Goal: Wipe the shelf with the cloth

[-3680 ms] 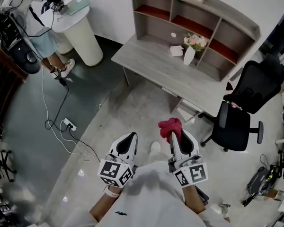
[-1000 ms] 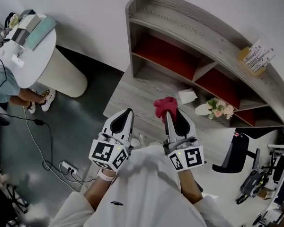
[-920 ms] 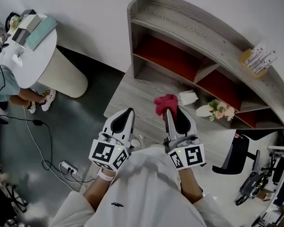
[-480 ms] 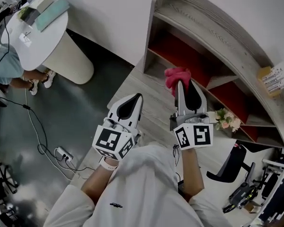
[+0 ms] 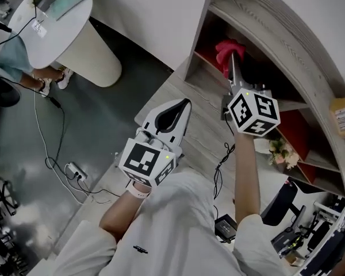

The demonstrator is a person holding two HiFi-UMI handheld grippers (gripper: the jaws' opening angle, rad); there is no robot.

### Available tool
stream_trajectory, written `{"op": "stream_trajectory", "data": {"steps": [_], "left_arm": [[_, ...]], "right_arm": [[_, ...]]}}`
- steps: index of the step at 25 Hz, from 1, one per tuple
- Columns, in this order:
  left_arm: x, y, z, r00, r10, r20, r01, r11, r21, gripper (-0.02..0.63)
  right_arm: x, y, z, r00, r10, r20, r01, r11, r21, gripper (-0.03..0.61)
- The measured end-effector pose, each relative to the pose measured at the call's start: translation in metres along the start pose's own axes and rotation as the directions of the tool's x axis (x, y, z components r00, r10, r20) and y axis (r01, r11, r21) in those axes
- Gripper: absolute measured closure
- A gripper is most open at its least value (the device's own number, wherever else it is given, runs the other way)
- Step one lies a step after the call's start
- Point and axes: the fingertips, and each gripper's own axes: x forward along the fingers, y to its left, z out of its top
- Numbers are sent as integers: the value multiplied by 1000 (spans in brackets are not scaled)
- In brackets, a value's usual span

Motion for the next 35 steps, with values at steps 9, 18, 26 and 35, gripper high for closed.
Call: {"op": "stream_trajectory", "data": {"steps": [9, 18, 26, 35], "left_arm": [[9, 16, -5, 999, 17, -29, -18, 1000, -25, 607], [0, 25, -6, 999, 36, -39, -38, 998, -48, 607], [-2, 20, -10, 999, 27, -41, -30, 998, -62, 608], [-11, 12, -10, 999, 24, -35, -26, 998, -55, 607]], "right_arm": [[73, -25, -18, 994, -21, -108, 31, 995, 96, 488], [120, -27, -51, 974, -1, -227, 31, 991, 131, 485], [108, 12, -40, 972, 172, -161, -142, 974, 179, 484], [72, 52, -19, 968, 250, 33, -251, 952, 176, 486]]}}
